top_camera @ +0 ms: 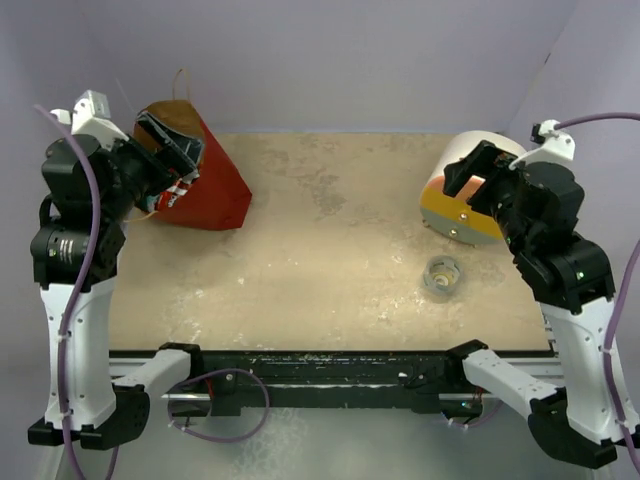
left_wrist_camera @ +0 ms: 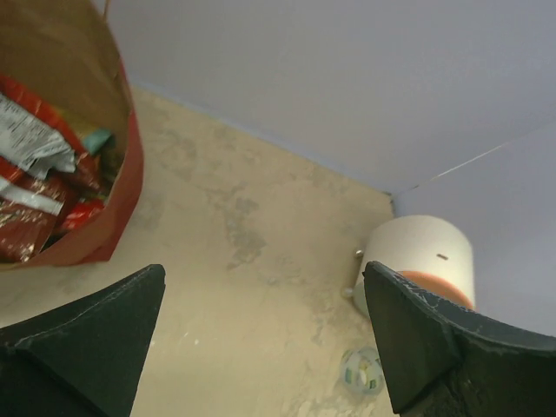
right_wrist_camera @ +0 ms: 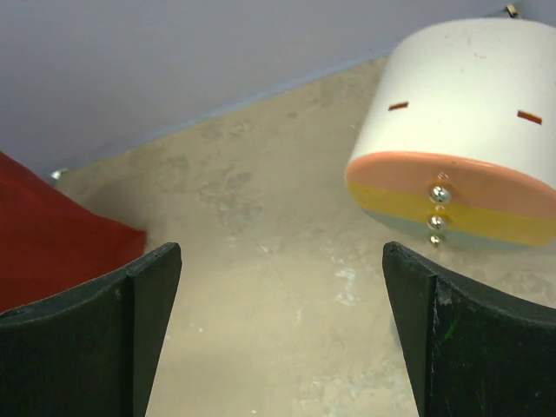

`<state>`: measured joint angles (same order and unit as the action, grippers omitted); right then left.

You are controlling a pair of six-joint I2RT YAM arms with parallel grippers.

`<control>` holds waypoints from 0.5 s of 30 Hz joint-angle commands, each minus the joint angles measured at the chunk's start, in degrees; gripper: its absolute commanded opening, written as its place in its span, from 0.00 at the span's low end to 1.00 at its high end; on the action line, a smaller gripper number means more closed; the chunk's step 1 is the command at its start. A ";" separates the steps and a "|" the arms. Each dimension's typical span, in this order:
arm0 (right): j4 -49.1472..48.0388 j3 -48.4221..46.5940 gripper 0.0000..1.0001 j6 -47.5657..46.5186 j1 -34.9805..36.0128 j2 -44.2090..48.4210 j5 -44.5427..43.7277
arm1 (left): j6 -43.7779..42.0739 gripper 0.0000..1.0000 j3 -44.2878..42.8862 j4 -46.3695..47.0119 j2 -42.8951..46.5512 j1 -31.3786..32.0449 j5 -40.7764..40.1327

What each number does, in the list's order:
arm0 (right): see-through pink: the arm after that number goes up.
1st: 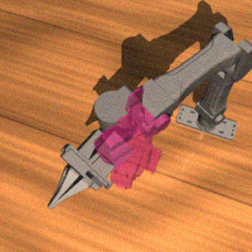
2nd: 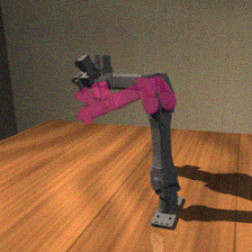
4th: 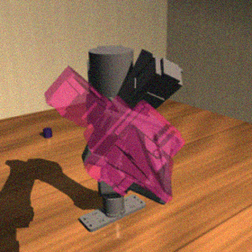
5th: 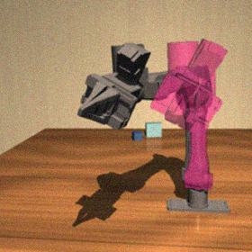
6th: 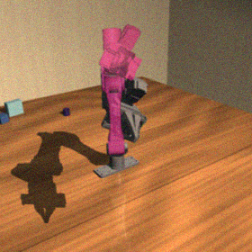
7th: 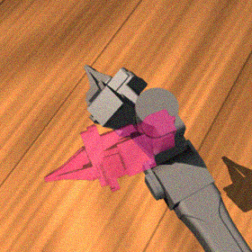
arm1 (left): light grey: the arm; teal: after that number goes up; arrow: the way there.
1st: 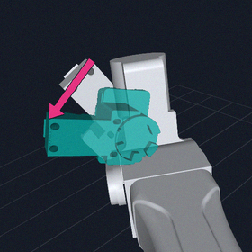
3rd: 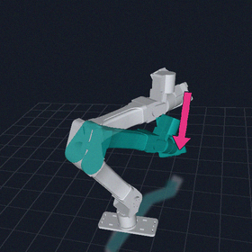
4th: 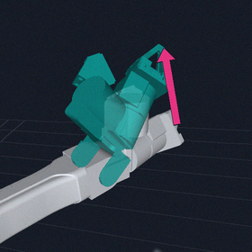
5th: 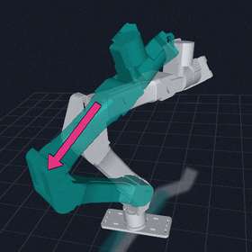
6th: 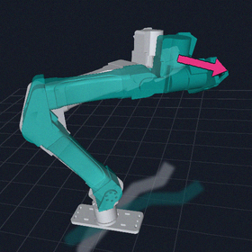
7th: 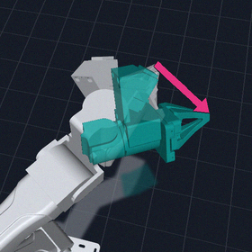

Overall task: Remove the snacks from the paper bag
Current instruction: Move the paper bag to the center of the board.

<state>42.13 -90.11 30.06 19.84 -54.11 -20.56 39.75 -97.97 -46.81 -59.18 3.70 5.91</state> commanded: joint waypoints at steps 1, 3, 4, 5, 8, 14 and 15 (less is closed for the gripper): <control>3.72 -2.91 0.99 -1.74 -0.48 -1.90 -2.02 | -3.09 0.99 -2.00 -8.55 -0.74 -0.67 -1.57; 3.72 -3.23 0.99 -1.88 -0.53 -2.98 -1.15 | -3.41 0.99 -1.16 -10.17 0.18 -0.73 -1.59; 3.77 -3.36 1.00 -1.46 -0.55 -3.43 -0.94 | -3.75 0.99 -0.67 -10.79 0.71 -0.77 -1.24; 3.74 -3.21 1.00 -1.04 -0.57 -3.78 -0.48 | -4.04 0.99 -0.22 -11.55 1.38 -0.78 -1.10; 2.49 -1.58 0.99 0.47 -0.58 -3.39 1.67 | -4.76 0.99 0.86 -13.39 3.25 -0.82 -0.50; 1.52 2.56 0.99 5.45 -0.65 -1.00 8.30 | -3.54 0.99 3.72 -14.44 5.58 -0.92 4.54; 1.58 2.66 0.99 5.88 -0.62 -0.94 9.33 | -3.15 0.99 4.21 -14.55 5.73 -0.91 6.03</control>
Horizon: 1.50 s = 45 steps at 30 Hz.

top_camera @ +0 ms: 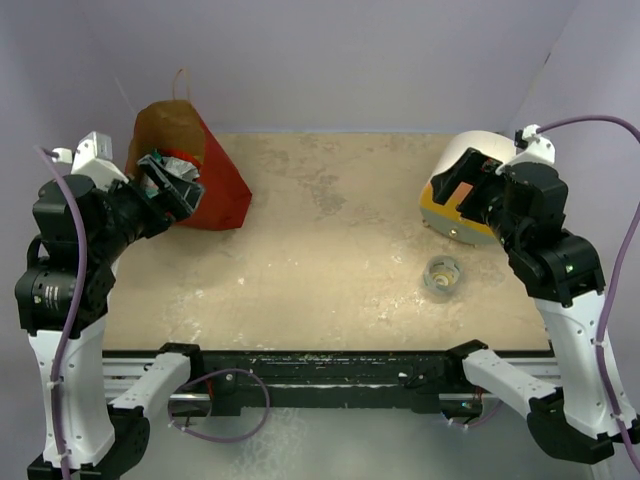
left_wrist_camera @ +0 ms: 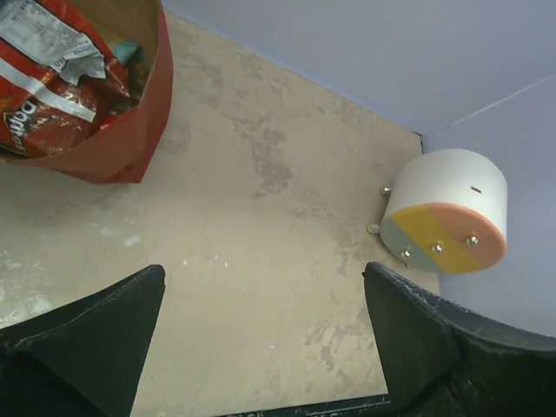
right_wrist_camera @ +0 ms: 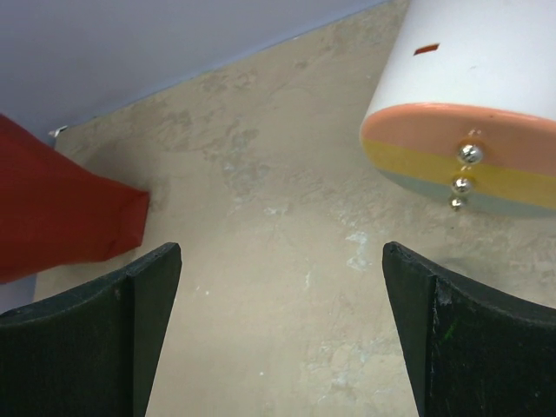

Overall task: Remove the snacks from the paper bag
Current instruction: Move the paper bag to the center of the board.

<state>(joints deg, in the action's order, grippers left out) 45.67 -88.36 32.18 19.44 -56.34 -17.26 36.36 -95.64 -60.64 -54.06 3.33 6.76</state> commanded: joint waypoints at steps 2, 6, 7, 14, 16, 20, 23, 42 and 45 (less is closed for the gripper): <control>-2.42 0.74 0.99 3.59 -0.28 1.39 10.47 | 1.00 0.99 2.48 -1.32 0.78 -0.54 6.74; -5.27 0.44 0.99 1.21 -0.28 2.00 21.42 | -0.45 0.99 2.78 -2.46 0.53 -0.59 7.35; -6.34 0.98 1.00 1.39 -0.28 2.40 22.87 | -1.12 0.99 2.63 -2.68 0.07 -0.55 7.18; -11.83 5.44 1.00 0.99 -0.28 4.77 26.70 | -6.34 0.99 -5.62 -6.76 -7.90 -0.57 -3.44; -12.17 5.20 1.00 0.19 -0.28 4.39 26.41 | -6.46 0.99 -9.17 -9.36 -10.06 -0.61 -10.64; -10.83 3.52 1.00 -0.16 -0.23 2.96 25.46 | 2.29 0.99 -9.69 -10.58 -9.36 -0.61 -23.28; -10.01 2.49 1.00 0.38 -0.28 1.72 27.80 | 7.80 0.99 -4.80 -7.42 -8.18 -0.61 -25.30; -14.90 -1.01 0.98 -2.33 2.36 -3.83 20.22 | 31.40 0.99 2.82 -11.19 -21.37 -9.92 -37.33; -14.56 -3.36 0.98 -4.60 2.37 -5.81 19.89 | 34.48 0.98 5.15 -8.51 -22.05 -12.61 -34.93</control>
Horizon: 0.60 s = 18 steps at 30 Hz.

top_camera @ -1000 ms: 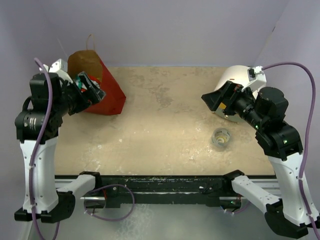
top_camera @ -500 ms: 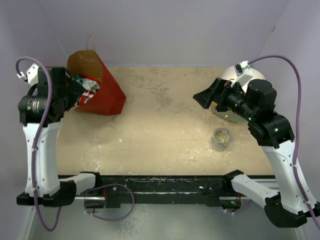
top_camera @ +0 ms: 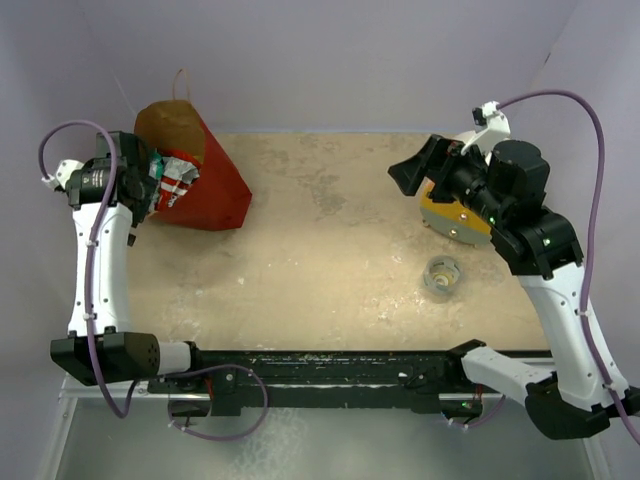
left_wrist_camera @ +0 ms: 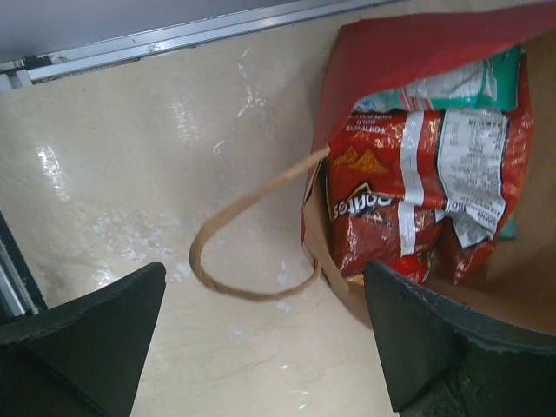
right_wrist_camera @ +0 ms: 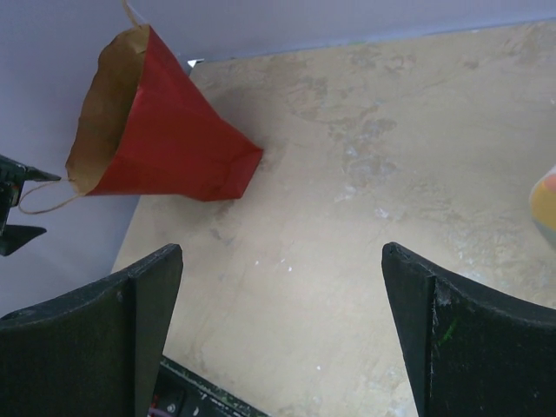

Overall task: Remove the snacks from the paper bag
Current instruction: Move the paper bag to the center of the board.

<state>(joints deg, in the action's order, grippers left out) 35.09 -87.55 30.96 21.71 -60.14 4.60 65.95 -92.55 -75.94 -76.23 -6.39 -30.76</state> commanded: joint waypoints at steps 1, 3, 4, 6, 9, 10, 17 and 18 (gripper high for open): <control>-3.90 -4.48 0.98 -4.04 0.08 -2.27 -2.49 | 5.15 0.96 2.80 8.06 0.18 -3.26 2.91; -4.24 -4.44 0.98 -4.74 0.08 -2.52 -3.15 | 5.92 0.89 3.88 9.60 0.20 -3.80 3.28; -4.66 -4.32 0.98 -4.95 0.08 -2.53 -3.19 | 5.90 0.85 4.15 10.09 0.24 -3.89 3.46; -5.11 -4.21 0.98 -5.16 0.08 -2.53 -3.07 | 6.08 0.73 4.78 10.55 0.72 -3.99 3.57; -5.13 -4.30 0.99 -5.68 0.08 -2.74 -3.05 | 5.94 0.53 6.76 11.54 2.13 -4.21 4.01; -5.06 -4.30 0.99 -5.75 0.08 -2.85 -3.10 | 5.90 0.47 7.18 11.52 2.62 -4.24 4.16; -5.35 -4.30 0.99 -5.93 0.08 -3.38 -2.46 | 0.26 0.12 7.07 12.15 5.99 -4.39 6.37; -5.41 -4.22 0.99 -5.87 0.08 -3.40 -2.33 | -1.00 0.09 7.04 12.14 6.42 -4.35 6.97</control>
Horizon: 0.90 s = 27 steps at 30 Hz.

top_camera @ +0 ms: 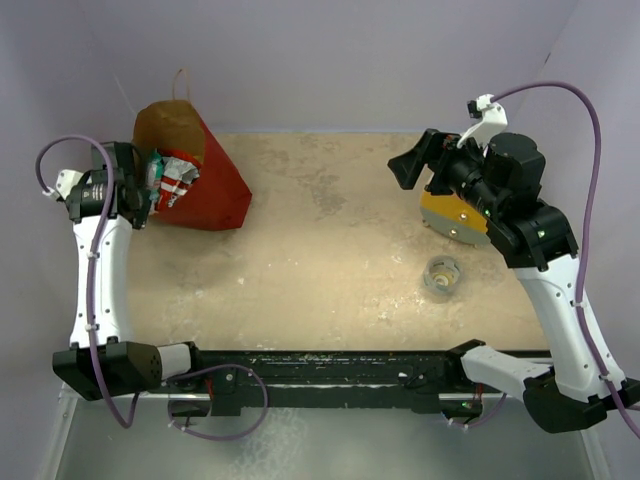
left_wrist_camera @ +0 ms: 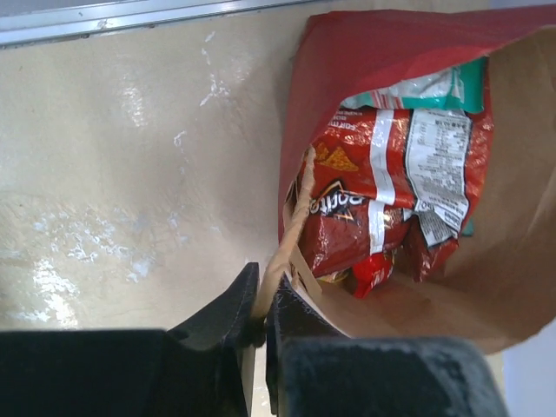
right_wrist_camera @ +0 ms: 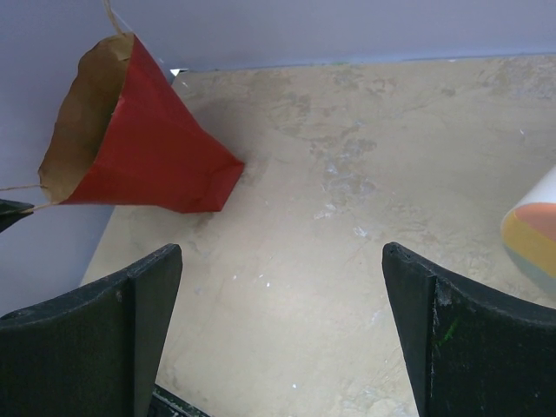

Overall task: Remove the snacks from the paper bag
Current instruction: Move the paper bag to the center of the board.

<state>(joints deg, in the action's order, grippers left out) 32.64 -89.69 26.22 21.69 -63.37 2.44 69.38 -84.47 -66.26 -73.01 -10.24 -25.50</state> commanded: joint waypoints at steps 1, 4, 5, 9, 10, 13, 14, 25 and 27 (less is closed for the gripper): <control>-3.05 -2.00 0.99 -1.09 0.10 -0.21 -0.12 | -5.63 0.03 -1.07 2.34 3.76 -0.53 2.55; -3.24 -2.07 0.99 -0.93 0.10 -0.42 -0.15 | -8.94 0.00 -0.76 1.34 5.98 -0.48 4.81; -3.41 -2.07 0.98 -0.80 0.10 -0.43 -0.07 | -9.57 0.00 -0.49 0.89 6.75 -0.45 5.63; -3.64 -1.86 0.98 0.06 0.10 -0.31 1.01 | -10.84 0.00 1.45 -0.77 11.18 -0.53 7.07; -3.63 -1.70 0.98 0.33 0.10 -0.16 1.55 | -10.84 0.00 2.10 -1.46 12.39 -0.50 7.20; -3.47 -0.97 0.98 1.24 0.10 0.53 2.55 | -10.75 0.00 3.23 -4.50 15.64 -0.55 6.88; -3.42 -0.55 0.98 1.62 0.10 0.84 2.99 | -10.84 0.00 3.57 -5.52 16.68 -0.51 6.87; -2.36 1.27 0.97 0.97 3.75 2.50 3.10 | -6.74 0.22 3.71 -18.81 26.94 -0.41 1.88; -2.02 0.87 0.97 -0.39 5.31 2.64 1.49 | -6.64 0.35 0.96 -19.05 27.47 -0.44 0.82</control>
<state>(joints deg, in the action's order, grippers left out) 32.25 -87.70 28.05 24.82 -61.95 5.45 61.43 -78.50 -82.56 -47.44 -10.39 -20.78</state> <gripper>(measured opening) 0.973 0.242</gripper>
